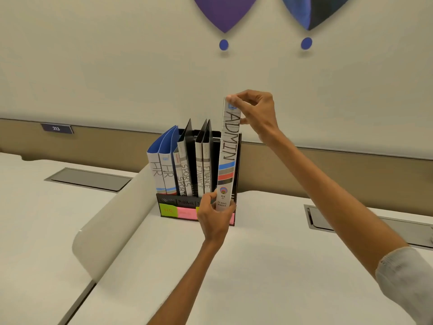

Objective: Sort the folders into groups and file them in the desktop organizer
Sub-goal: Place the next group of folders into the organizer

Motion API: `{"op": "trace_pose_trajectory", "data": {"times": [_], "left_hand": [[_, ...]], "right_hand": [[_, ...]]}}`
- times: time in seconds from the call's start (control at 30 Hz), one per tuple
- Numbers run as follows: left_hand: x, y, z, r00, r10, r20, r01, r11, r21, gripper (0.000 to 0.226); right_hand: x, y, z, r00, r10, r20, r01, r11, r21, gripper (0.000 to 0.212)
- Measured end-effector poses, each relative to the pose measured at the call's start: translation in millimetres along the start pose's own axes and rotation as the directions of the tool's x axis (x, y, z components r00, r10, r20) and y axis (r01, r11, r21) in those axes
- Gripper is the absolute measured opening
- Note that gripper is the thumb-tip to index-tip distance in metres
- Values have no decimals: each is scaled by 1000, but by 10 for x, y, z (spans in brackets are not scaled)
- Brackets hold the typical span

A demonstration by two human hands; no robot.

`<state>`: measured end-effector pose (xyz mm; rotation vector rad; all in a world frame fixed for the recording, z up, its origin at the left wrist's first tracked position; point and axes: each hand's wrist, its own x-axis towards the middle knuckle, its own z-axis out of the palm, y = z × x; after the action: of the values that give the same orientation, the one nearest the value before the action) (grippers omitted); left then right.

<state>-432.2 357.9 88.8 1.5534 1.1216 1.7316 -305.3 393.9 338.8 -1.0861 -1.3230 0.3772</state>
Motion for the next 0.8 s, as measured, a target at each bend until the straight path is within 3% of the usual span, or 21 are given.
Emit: {"op": "trace_pose_trajectory", "data": {"times": [0.57,0.8], "left_hand": [[540,-810,479,986,-130,102,114,982,152,42],[604,-994,595,960,-243,141,203,947,249,36]], "right_hand": [[443,1108,164,999,49,-19,-50,996,-71,26],[373,1218,351,994,-58,94,71,988,-136,17]]}}
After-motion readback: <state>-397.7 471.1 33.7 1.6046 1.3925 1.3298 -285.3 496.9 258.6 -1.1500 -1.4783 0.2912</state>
